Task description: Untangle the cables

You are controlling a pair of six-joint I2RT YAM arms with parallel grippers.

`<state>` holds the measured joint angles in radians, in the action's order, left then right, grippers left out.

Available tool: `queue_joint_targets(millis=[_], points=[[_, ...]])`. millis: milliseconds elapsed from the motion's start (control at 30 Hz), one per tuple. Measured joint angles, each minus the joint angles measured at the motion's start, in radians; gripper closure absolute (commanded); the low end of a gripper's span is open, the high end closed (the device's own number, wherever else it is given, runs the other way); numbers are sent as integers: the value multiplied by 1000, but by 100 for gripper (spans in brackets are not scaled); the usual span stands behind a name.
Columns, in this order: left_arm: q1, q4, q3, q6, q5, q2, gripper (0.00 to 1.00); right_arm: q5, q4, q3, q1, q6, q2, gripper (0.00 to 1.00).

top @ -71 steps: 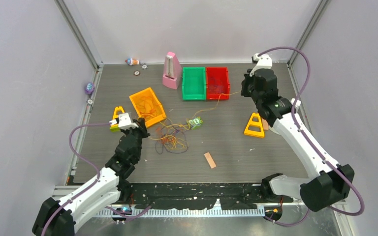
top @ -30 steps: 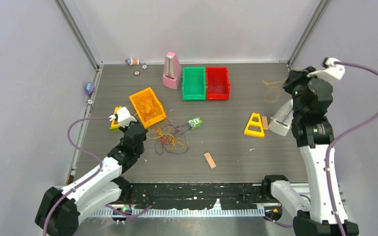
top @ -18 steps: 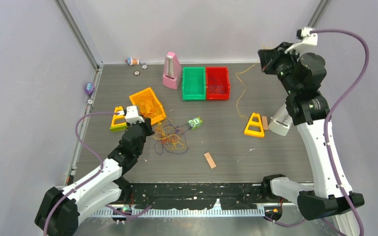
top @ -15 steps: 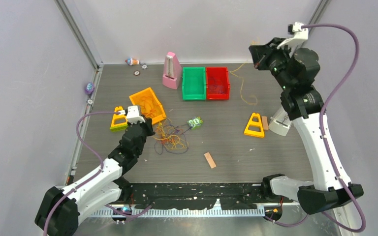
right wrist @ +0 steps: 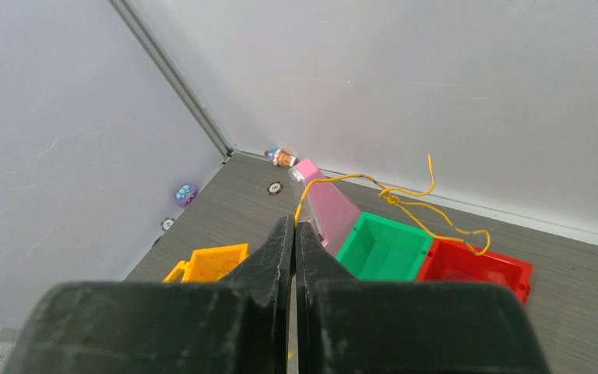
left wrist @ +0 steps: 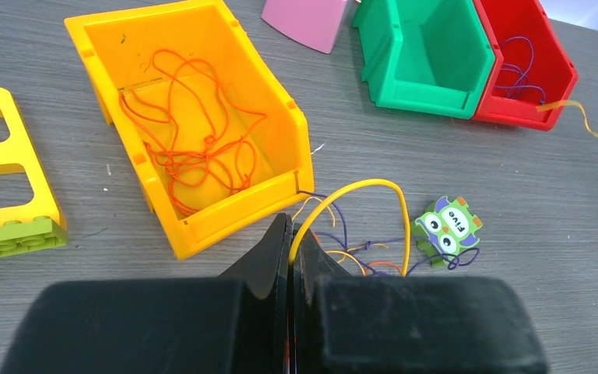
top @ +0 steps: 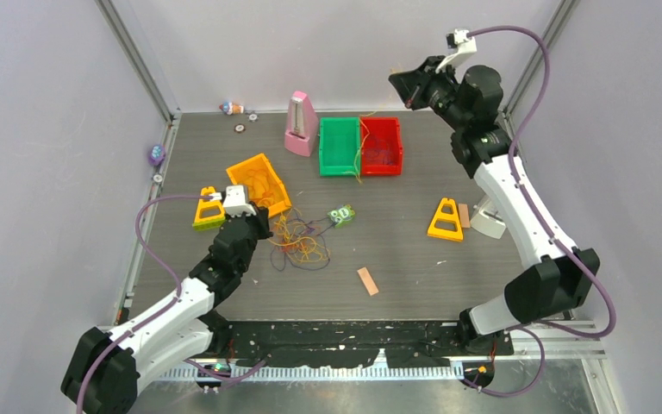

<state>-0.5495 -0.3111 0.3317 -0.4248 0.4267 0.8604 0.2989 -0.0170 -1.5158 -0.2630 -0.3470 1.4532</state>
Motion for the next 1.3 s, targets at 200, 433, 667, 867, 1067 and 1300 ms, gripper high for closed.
queue_joint_targets(millis=[200,433,667,867,1067,1300], points=[[0,-2,0,8,-5,2,100,59,-83,-56,-27,-1,116,95],[0,-6,0,11,-12,5,100,98,-114,-159,-47,-2,251,95],[0,-7,1,13,-20,8,100,121,-137,-252,-56,-2,369,94],[0,-7,5,14,-27,8,100,135,-156,-300,-58,-5,470,95],[0,-10,7,14,-27,16,100,148,-163,-304,-66,-5,572,95],[0,-10,7,14,-27,18,100,156,-162,-304,-71,-5,692,95]])
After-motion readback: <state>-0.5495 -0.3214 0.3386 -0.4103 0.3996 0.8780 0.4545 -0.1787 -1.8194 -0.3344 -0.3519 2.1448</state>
